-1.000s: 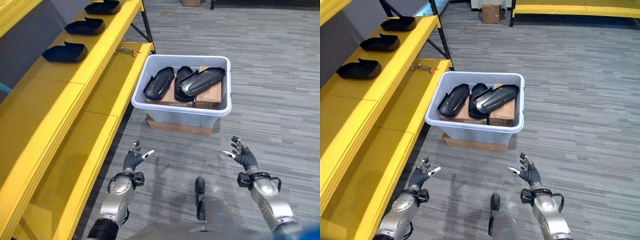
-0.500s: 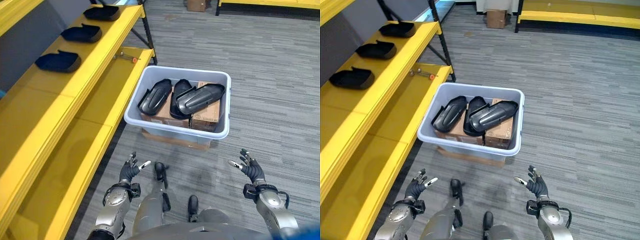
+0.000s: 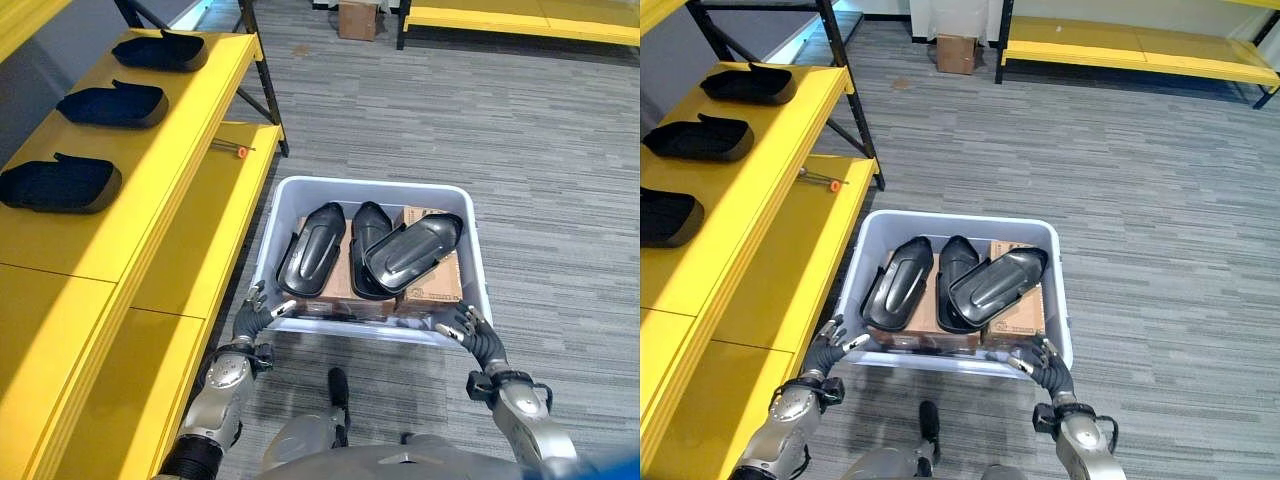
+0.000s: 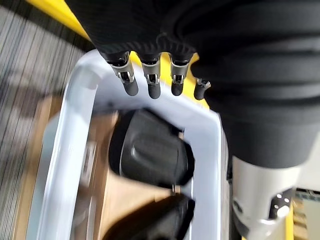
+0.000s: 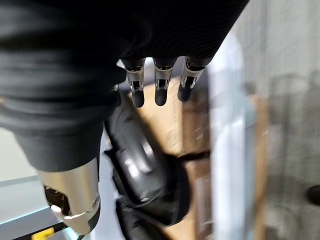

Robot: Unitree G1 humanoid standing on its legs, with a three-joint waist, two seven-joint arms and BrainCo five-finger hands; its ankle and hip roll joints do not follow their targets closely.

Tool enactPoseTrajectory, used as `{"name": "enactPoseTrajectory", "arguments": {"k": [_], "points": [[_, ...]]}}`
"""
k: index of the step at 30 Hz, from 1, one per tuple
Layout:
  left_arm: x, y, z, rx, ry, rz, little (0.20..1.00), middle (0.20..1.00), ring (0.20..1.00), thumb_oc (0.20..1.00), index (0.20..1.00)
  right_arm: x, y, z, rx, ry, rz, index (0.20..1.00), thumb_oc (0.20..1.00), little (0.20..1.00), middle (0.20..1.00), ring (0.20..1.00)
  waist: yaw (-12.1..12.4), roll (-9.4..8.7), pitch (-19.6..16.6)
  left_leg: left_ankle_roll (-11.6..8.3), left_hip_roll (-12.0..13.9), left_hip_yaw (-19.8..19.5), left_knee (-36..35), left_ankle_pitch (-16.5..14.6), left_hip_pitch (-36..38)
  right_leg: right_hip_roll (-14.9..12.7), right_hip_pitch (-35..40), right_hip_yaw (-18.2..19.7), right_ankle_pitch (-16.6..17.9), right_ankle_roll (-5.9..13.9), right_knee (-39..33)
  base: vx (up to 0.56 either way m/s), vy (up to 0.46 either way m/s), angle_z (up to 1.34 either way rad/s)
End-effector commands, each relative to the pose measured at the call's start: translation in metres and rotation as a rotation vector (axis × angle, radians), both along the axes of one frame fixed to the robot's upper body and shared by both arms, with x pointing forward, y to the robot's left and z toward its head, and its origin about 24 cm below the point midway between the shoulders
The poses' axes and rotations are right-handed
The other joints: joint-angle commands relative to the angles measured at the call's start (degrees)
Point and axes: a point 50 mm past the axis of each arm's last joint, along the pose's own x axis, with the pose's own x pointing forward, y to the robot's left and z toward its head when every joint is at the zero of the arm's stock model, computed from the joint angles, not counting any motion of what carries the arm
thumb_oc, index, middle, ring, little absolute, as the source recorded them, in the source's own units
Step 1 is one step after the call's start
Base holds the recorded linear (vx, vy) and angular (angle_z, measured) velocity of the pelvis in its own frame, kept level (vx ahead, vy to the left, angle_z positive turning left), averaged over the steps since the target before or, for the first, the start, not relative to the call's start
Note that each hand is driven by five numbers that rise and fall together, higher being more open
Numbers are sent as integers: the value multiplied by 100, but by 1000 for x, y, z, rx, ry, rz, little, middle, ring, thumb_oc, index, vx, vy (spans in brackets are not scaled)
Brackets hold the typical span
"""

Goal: Move parts from the plastic box to the shelf.

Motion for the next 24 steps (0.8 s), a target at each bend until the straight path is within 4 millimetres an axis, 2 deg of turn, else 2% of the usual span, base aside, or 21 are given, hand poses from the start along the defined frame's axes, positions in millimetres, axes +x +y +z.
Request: {"name": "enactPoseTrajectory", "arguments": {"k": [1,3,6,7,8,9,11,12,13,14,15,16,17,19,24], "points": [[-10,5,3,-11,-34,44,1000,1000,1000,1000,1000,2,-13,9,-58,-46,-8,1000,1000,1000,1000,1000,30,-6,-315,-565,640,286,289,28,-369,183,127,-92,567,1,-80,143,105,-17],[-11,7,4,-12,-36,57,1000,1000,1000,1000,1000,6,-12,11,-61,-53,-4,1000,1000,1000,1000,1000,46,-56,-306,-499,585,354,323,-105,-296,94,67,-87,653,91,51,142,118,-27],[-2,8,12,6,-68,42,1000,1000,1000,1000,1000,11,-8,15,-45,-83,1,1000,1000,1000,1000,1000,-30,0,-150,-385,552,344,193,-176,-90,137,-666,98,1118,227,1334,29,94,-16],[-2,8,12,6,-68,42,1000,1000,1000,1000,1000,11,-8,15,-45,-84,1,1000,1000,1000,1000,1000,-13,12,-171,-389,571,358,197,-169,-121,154,-704,114,1136,220,1332,-65,60,-17],[2,9,16,20,-87,38,1000,1000,1000,1000,1000,14,-6,18,-38,-100,6,1000,1000,1000,1000,1000,-51,64,-48,-357,609,395,134,-176,-40,166,-989,61,1266,247,1796,-27,66,-19],[4,11,19,32,-99,37,1000,1000,1000,1000,1000,15,-3,19,-33,-106,17,1000,1000,1000,1000,1000,-46,119,22,-352,625,427,72,-221,63,95,-1129,-144,1224,228,1973,1,91,-21],[6,13,23,43,-118,36,1000,1000,1000,1000,1000,19,0,21,-32,-116,33,1000,1000,1000,1000,1000,-51,206,131,-402,700,558,-3,-294,244,12,-1526,-489,1172,139,1682,114,19,-35],[5,17,23,39,-117,52,1000,1000,1000,1000,1000,22,3,22,-28,-124,46,1000,1000,1000,1000,1000,-25,222,188,-503,774,604,-3,-391,372,-167,-1618,-730,1128,163,1135,91,-56,-58],[5,17,23,38,-119,53,1000,1000,1000,1000,1000,22,3,23,-29,-126,47,1000,1000,1000,1000,1000,-36,235,229,-484,801,645,-3,-313,358,-140,-1589,-784,1229,112,1058,86,-112,-48],[3,19,23,36,-116,65,1000,1000,1000,1000,1000,23,5,24,-33,-129,59,1000,1000,1000,1000,1000,-27,218,268,-539,872,686,-3,-328,430,-275,-1626,-884,1412,167,696,29,-170,-30],[-1,20,18,26,-102,77,1000,1000,1000,1000,1000,21,4,24,-40,-129,74,1000,1000,1000,1000,1000,-54,127,264,-615,888,647,27,-341,485,-326,-1473,-811,1567,216,258,107,-203,-2],[-3,19,16,27,-92,75,1000,1000,1000,1000,1000,19,3,24,-45,-126,76,1000,1000,1000,1000,1000,-38,96,248,-631,893,611,49,-323,503,-314,-1366,-827,1491,209,305,116,-265,14],[-3,14,13,10,-86,69,1000,1000,1000,1000,1000,19,-1,24,-52,-125,63,1000,1000,1000,1000,1000,-64,69,177,-726,960,499,35,-263,497,-226,-1261,-891,1412,145,260,85,-216,66],[-8,9,8,-16,-67,55,1000,1000,1000,1000,1000,17,-7,29,-70,-142,56,1000,1000,1000,1000,1000,-82,105,61,-802,1037,436,4,-225,572,-165,-980,-1198,1318,93,157,120,-250,98],[-15,6,1,-34,-32,51,1000,1000,1000,1000,1000,18,-11,34,-91,-164,56,1000,1000,1000,1000,1000,-87,161,8,-926,1211,439,-3,-176,659,-22,-732,-1359,1168,9,15,68,-143,14]]}}
